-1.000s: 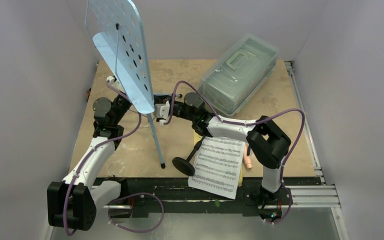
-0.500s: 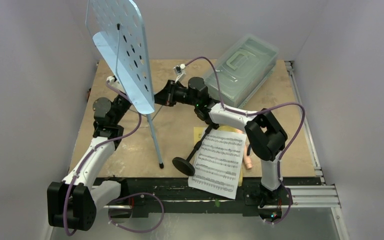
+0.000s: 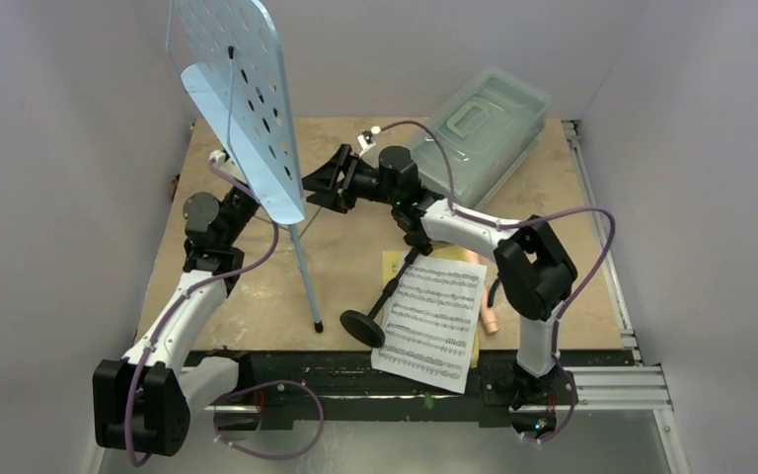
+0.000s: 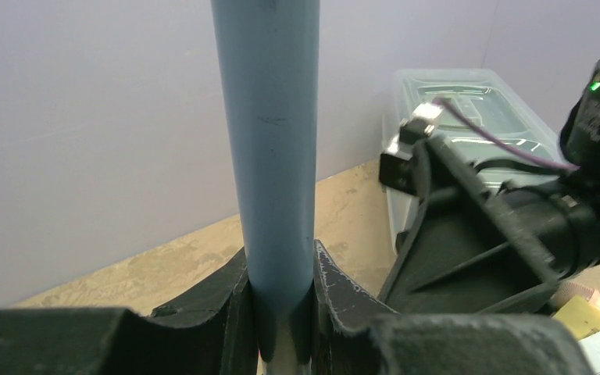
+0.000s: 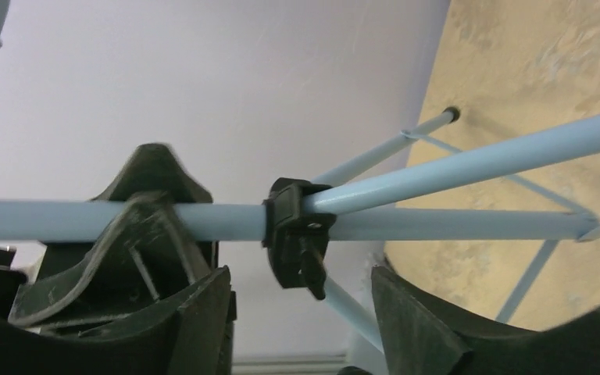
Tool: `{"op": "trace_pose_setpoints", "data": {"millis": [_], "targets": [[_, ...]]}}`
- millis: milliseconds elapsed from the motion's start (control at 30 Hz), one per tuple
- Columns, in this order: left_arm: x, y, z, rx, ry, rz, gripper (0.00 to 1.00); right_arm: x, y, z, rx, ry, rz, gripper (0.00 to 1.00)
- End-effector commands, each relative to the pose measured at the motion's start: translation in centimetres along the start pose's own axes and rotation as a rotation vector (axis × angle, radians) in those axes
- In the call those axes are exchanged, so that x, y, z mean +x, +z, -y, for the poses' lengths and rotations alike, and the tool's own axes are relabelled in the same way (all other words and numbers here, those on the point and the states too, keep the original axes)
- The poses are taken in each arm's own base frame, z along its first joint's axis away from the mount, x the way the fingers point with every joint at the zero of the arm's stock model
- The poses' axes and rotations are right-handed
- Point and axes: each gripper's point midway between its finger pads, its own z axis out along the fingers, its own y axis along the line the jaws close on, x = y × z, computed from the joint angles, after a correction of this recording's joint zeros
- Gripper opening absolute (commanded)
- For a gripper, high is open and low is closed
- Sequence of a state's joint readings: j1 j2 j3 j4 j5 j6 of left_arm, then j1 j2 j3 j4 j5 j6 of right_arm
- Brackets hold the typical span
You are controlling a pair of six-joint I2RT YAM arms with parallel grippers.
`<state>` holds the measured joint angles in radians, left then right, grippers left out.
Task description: Set up the instrument practice props
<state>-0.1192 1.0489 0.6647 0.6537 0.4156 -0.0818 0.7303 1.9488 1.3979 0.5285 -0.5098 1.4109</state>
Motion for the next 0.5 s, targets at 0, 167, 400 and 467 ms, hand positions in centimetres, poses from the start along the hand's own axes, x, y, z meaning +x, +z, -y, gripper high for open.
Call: {"op": "trace_pose_setpoints", "data": {"millis": [0,167,400,467], "targets": [[-6.1,0.0,1.2,0.062,0.127,0.169,0.0,-2.3,-3.3,-5.6,-0.026,-0.429,0.145,0.76],[-6.2,0.0,1.4,0.071,0.122,0.172,0.0,-3.5,-6.3,-4.9,0.023,-0.961,0.234,0.88],[-6.3,-0.1,1.4,0.069,0.124,0.177,0.0,-0.6,-10.0,-7.7,-0.102,-2.048,0.542,0.92],[-6.3,-0.1,1.3,0.066,0.125,0.175,0.0,-0.5,-9.5,-8.5,-0.124,-2.161,0.557,0.91]]}}
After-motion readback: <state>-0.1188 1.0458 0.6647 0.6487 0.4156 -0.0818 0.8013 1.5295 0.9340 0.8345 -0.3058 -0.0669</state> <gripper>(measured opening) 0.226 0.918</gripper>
